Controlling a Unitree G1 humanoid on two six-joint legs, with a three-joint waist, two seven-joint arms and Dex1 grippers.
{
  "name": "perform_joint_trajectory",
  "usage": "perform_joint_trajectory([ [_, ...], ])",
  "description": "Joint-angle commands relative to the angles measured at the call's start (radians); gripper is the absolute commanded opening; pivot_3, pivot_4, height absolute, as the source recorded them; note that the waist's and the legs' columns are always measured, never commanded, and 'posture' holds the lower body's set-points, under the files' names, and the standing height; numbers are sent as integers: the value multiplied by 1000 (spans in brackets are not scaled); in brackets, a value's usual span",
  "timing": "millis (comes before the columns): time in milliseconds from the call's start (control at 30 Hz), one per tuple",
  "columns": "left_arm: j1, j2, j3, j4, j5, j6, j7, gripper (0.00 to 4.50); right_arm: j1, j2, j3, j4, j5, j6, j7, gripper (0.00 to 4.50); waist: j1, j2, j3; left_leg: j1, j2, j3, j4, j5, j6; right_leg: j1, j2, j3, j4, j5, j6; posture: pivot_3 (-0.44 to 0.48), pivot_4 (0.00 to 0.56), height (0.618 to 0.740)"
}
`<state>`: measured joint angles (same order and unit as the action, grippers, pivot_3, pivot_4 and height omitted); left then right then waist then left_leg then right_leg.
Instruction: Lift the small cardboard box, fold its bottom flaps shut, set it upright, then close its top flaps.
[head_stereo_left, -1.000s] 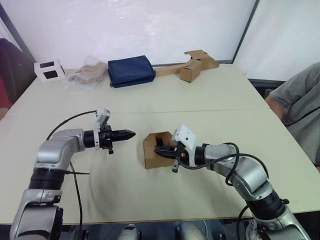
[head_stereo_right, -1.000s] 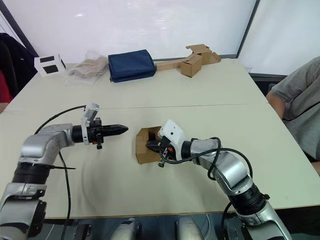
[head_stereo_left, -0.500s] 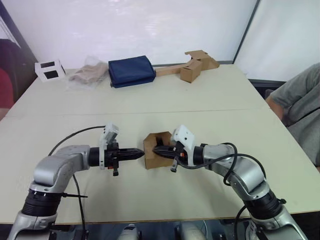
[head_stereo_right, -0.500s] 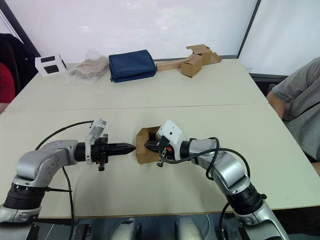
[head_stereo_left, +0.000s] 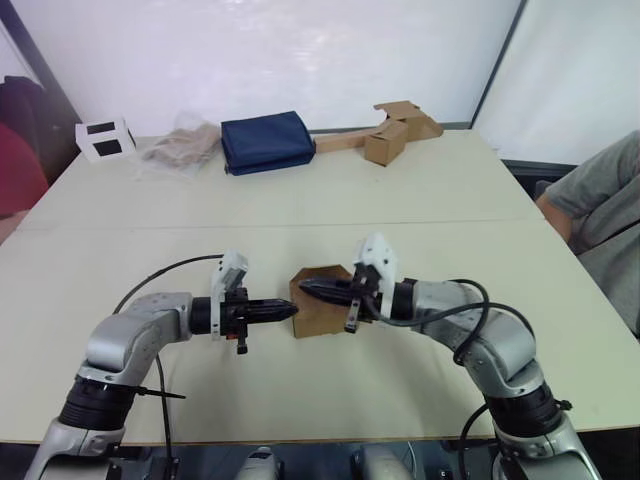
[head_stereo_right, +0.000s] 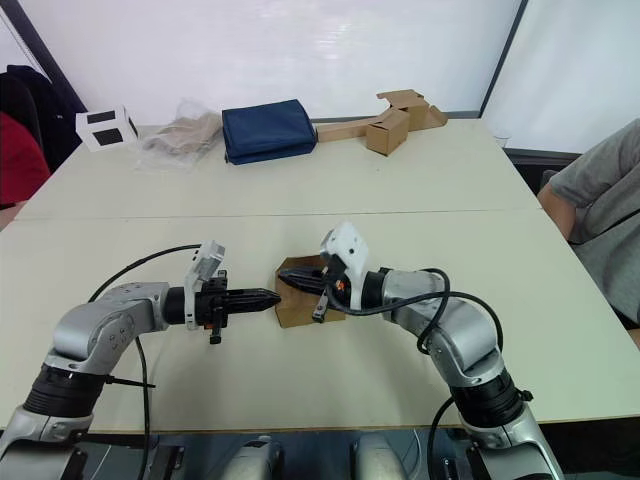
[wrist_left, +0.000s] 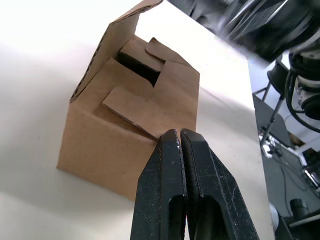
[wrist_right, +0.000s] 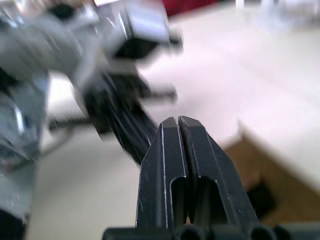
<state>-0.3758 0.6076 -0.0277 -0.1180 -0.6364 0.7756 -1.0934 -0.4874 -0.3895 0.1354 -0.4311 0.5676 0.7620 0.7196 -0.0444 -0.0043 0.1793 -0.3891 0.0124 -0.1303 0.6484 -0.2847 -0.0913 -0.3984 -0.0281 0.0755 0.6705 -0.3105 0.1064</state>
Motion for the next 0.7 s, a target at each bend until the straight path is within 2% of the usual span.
perform_joint_trajectory([
  [33,-11,8,-13,8,11,-10,-8,83,-59,22,-51,38,-23,-71,-39,0,0,0,0,0,0,0,0,0,0,0,0,0,0,0,0,0,150,740],
  [267,-5,11,-13,5,14,-14,-13,83,-101,-25,70,192,-275,-187,-99,0,0,0,0,0,0,0,0,0,0,0,0,0,0,0,0,0,150,740],
  [700,-5,-5,13,11,-3,-6,13,83,-3,-40,97,93,-241,-127,0,0,0,0,0,0,0,0,0,0,0,0,0,0,0,0,0,0,150,740],
])
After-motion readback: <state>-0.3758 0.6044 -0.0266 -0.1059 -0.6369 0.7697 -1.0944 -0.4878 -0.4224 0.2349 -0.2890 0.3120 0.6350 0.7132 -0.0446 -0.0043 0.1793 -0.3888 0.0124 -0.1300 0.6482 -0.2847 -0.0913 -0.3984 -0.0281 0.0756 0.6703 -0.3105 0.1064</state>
